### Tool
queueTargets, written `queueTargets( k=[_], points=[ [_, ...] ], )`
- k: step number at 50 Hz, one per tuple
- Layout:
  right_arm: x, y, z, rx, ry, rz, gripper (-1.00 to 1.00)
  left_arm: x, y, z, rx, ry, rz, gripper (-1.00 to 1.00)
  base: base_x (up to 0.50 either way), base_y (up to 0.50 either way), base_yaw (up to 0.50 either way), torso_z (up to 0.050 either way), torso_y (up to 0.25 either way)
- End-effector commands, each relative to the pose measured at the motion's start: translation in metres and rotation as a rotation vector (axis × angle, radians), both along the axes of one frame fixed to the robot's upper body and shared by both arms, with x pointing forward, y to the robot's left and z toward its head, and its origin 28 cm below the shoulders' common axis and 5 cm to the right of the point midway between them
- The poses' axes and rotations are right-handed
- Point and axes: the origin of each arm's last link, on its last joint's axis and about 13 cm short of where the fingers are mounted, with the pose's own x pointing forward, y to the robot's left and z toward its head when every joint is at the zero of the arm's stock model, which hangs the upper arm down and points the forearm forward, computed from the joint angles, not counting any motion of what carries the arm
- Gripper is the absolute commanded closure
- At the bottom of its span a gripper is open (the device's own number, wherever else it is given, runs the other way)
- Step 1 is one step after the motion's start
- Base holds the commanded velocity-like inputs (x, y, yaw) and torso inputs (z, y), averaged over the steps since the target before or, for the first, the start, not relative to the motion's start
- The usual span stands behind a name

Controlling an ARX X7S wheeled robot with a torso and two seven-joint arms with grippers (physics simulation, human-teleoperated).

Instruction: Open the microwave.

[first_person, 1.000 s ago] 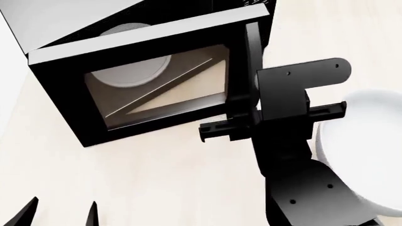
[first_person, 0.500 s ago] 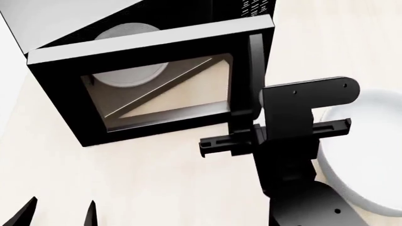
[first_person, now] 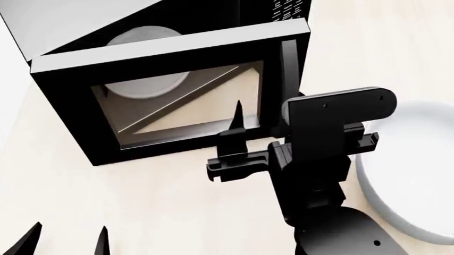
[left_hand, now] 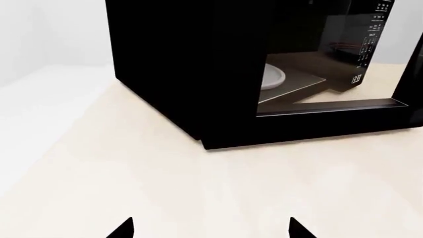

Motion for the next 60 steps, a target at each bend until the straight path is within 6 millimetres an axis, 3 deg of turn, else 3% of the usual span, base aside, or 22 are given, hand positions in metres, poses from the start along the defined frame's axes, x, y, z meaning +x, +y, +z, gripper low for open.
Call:
queueTargets(
  k=[1, 24, 46, 54, 60],
  points=[
    [0.0, 0.0, 0.003, 0.026, -0.011, 0.02, -1.0, -0.003, -0.001, -0.008, -0.041, 0.059, 0.01, -1.0, 0.0, 0.0, 0.0, 0.0, 0.0],
    [0.003, -0.024, 0.013, 0.025, -0.031, -0.078, -1.0, -0.003, -0.001, -0.008, -0.04, 0.06, 0.008, -1.0, 0.0, 0.0, 0.0, -0.001, 0.0],
    [-0.052, -0.018, 0.081, 0.049, -0.155, 0.019, -1.0, -0.004, -0.001, -0.009, -0.036, 0.063, 0.006, -1.0, 0.0, 0.0, 0.0, 0.0, 0.0],
    [-0.061, -0.018, 0.111, 0.038, -0.159, 0.042, -1.0, -0.004, -0.002, -0.01, -0.033, 0.066, 0.003, -1.0, 0.0, 0.0, 0.0, 0.0, -0.001],
    [-0.056, -0.017, 0.135, -0.002, -0.159, 0.065, -1.0, -0.004, -0.002, -0.01, -0.034, 0.067, 0.0, -1.0, 0.0, 0.0, 0.0, 0.0, -0.002]
  ],
)
